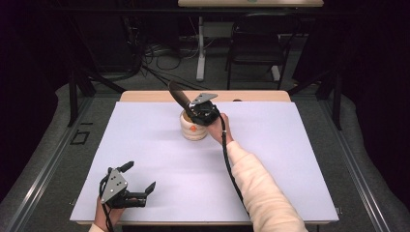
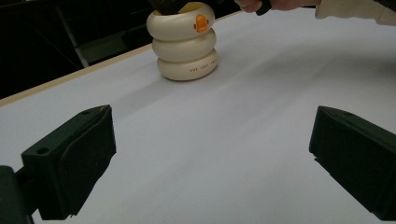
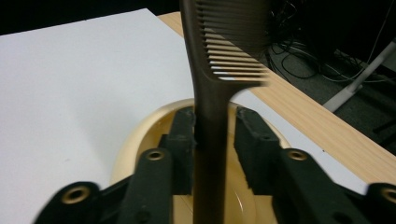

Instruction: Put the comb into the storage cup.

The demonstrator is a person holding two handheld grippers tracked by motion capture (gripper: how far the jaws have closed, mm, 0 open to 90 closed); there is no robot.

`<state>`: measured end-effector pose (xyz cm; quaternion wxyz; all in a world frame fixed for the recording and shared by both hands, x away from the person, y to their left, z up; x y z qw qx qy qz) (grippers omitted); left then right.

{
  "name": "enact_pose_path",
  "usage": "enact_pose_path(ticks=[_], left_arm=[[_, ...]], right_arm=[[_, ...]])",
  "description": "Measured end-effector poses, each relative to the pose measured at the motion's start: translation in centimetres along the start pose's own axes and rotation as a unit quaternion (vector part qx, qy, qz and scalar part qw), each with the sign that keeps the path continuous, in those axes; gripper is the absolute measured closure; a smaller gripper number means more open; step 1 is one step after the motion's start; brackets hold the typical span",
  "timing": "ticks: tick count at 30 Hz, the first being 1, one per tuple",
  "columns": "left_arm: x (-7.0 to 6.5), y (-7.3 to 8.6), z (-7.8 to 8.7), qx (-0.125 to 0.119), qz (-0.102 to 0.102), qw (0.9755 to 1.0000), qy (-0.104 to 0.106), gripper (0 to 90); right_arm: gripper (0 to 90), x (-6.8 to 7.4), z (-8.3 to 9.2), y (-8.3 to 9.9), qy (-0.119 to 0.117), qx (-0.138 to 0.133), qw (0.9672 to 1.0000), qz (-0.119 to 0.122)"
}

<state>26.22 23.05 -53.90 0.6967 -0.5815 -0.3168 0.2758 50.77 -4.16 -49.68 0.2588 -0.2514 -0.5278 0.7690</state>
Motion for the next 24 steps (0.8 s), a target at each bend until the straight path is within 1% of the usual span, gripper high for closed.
enact_pose_path(ticks=[2, 7, 9, 11, 13, 17, 24], left_arm=[[0.0, 0.0, 0.0, 0.001, -0.001, 1.0000, 0.000, 0.6], [0.0, 0.0, 0.0, 0.001, -0.001, 1.0000, -0.001, 0.6], [0.0, 0.0, 0.0, 0.001, 0.000, 1.0000, 0.001, 0.7], [0.0, 0.0, 0.0, 0.001, -0.001, 1.0000, 0.000, 0.7], [0.0, 0.0, 0.0, 0.001, -0.001, 1.0000, 0.000, 0.7], [0.0, 0.0, 0.0, 0.000, -0.001, 1.0000, 0.000, 0.7], [-0.1, 0.0, -0.1, 0.000, -0.001, 1.0000, 0.001, 0.6]], right_arm=[[54.0, -0.1, 0.2, -0.1, 0.002, 0.002, 1.0000, -0.005], [38.7, -0.6, 0.9, -0.3, 0.005, 0.001, 0.9997, -0.024], [33.2, -0.6, 1.2, -0.5, 0.005, 0.000, 0.9996, -0.027], [25.5, -0.6, 1.6, -0.8, -0.001, 0.001, 0.9994, -0.034], [23.3, -0.6, 2.0, -1.1, -0.007, 0.005, 0.9992, -0.039], [15.4, -0.2, 2.6, -1.5, -0.023, 0.024, 0.9987, -0.037], [9.5, 0.0, 3.6, -1.8, -0.040, 0.037, 0.9979, -0.035]])
Point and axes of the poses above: each handheld gripper's, and its own axes: z roughly backward along the jaws, y roughly out of its underside, x roughly to its left, the point moved 1 cm from there along -z, roughly forward along the jaws, and after that the axes turned 12 degrees about -x, right-handed, at the moved point
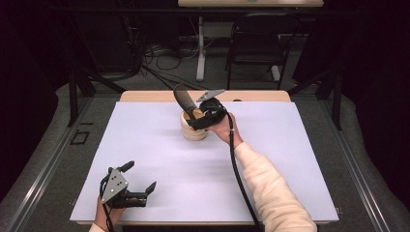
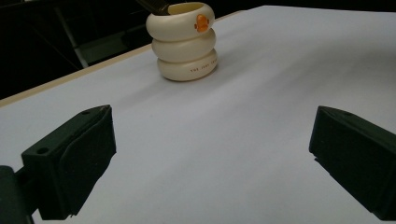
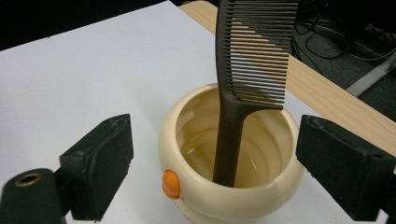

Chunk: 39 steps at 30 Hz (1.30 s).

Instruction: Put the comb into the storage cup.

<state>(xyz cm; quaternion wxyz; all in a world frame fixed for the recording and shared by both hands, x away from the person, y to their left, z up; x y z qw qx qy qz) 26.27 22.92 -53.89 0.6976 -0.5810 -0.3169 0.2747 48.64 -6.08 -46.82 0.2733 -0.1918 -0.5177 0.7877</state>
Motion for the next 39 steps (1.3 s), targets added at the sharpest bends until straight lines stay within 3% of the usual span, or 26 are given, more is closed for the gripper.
enact_pose_path(ticks=[11, 18, 27, 39], left_arm=[[0.0, 0.0, 0.1, 0.000, 0.000, 1.0000, -0.001, 0.7], [0.0, 0.0, 0.0, 0.001, -0.001, 1.0000, -0.001, 0.7], [0.0, 0.0, 0.0, 0.003, -0.002, 1.0000, 0.000, 0.7], [0.0, 0.0, 0.0, 0.001, -0.002, 1.0000, 0.001, 0.7]], right_arm=[[0.0, 0.2, 2.2, 0.4, -0.014, 0.014, 0.9998, -0.006], [0.0, 0.3, 3.7, 1.3, -0.024, 0.022, 0.9995, -0.007], [0.0, 0.4, 5.9, 2.9, -0.026, 0.014, 0.9994, -0.015], [0.0, 0.7, 8.3, 4.9, -0.026, 0.031, 0.9990, -0.016]])
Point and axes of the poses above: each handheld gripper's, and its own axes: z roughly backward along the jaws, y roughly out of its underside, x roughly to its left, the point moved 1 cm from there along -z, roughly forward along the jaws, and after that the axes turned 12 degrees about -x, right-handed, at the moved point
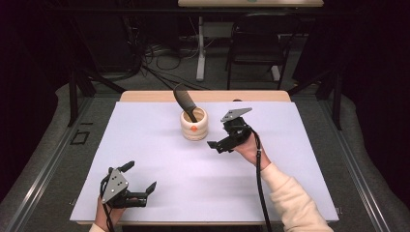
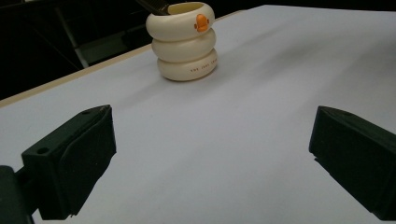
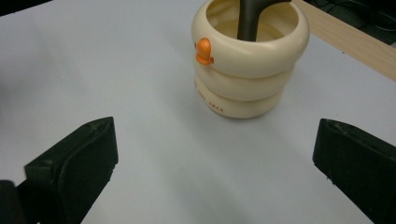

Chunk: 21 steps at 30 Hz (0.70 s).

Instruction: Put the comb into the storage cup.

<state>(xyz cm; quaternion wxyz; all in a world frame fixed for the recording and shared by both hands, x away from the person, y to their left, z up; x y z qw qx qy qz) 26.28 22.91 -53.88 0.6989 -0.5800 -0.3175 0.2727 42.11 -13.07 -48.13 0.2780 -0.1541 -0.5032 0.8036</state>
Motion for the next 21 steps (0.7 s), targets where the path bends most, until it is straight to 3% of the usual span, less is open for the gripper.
enact_pose_path(ticks=[21], left_arm=[[0.0, 0.0, 0.0, 0.001, -0.002, 1.0000, -0.002, 0.7]], right_arm=[[0.0, 1.2, 3.4, 3.6, 0.003, 0.026, 0.9996, 0.007]])
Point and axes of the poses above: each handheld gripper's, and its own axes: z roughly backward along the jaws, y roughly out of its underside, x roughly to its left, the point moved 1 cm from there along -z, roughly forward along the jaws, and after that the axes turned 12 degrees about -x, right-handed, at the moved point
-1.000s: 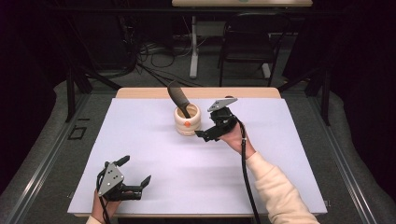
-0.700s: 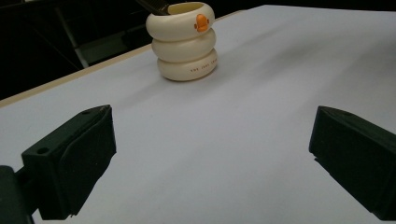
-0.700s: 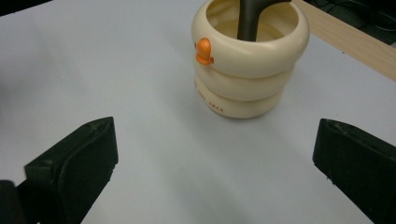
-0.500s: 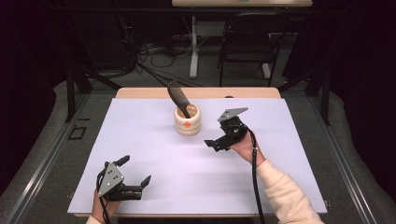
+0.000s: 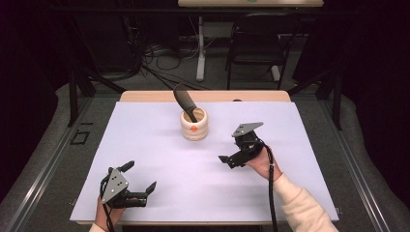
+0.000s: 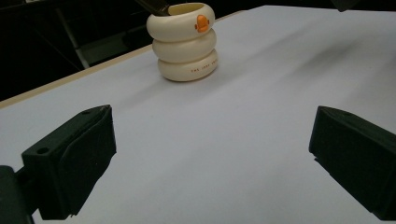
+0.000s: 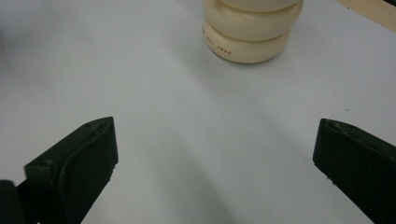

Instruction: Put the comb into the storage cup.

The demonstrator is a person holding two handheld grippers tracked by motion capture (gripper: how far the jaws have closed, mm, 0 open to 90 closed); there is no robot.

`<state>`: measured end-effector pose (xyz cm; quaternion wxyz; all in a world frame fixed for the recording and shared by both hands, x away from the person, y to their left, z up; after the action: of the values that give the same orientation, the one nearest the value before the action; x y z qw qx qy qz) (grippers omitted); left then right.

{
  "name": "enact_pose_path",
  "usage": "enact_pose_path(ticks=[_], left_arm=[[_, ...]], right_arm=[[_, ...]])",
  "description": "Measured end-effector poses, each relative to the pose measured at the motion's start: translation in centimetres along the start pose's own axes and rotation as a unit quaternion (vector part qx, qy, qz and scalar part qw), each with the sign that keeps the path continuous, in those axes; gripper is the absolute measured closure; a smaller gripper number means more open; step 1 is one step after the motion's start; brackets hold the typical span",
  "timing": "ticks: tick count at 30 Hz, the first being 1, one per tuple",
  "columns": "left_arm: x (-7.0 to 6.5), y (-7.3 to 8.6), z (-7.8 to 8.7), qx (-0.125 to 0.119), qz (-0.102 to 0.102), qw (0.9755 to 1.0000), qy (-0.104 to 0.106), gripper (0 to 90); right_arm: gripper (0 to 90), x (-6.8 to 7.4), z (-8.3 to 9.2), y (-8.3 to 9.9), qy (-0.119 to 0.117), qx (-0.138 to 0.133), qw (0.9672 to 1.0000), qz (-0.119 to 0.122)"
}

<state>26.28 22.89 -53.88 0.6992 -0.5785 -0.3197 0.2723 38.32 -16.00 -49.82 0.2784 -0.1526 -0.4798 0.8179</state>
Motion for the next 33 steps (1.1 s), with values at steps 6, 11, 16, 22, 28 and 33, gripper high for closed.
enact_pose_path(ticks=[6, 11, 16, 22, 28, 33], left_arm=[[0.0, 0.0, 0.0, 0.000, 0.001, 1.0000, 0.001, 0.7], [0.0, 0.0, 0.0, 0.000, 0.001, 1.0000, 0.001, 0.7], [-0.1, 0.0, 0.0, -0.001, 0.001, 1.0000, 0.000, 0.7], [-0.1, 0.0, -0.1, 0.000, 0.000, 1.0000, 0.002, 0.7], [-0.1, 0.0, -0.1, 0.001, 0.001, 1.0000, 0.005, 0.7], [-0.1, 0.0, -0.1, 0.001, 0.001, 1.0000, 0.004, 0.7]], right_arm=[[0.0, 0.6, 0.7, 0.7, 0.000, -0.001, 1.0000, 0.000], [0.0, 1.0, 1.3, 1.3, -0.001, 0.003, 1.0000, 0.001], [0.0, 1.4, 2.0, 2.1, -0.002, 0.004, 1.0000, -0.002], [0.0, 1.9, 2.7, 2.9, -0.002, 0.005, 1.0000, 0.000], [0.0, 2.5, 3.1, 3.6, -0.002, 0.007, 1.0000, 0.003], [0.0, 2.7, 3.5, 4.1, 0.000, 0.008, 1.0000, 0.004]])
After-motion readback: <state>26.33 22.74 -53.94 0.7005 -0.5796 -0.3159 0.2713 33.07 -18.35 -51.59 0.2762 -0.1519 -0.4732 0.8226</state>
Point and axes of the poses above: each handheld gripper's, and its own axes: z roughly backward along the jaws, y roughly out of its underside, x roughly to its left, the point moved 1 cm from there along -z, roughly forward along the jaws, and after that the axes turned 12 degrees about -x, right-handed, at the moved point
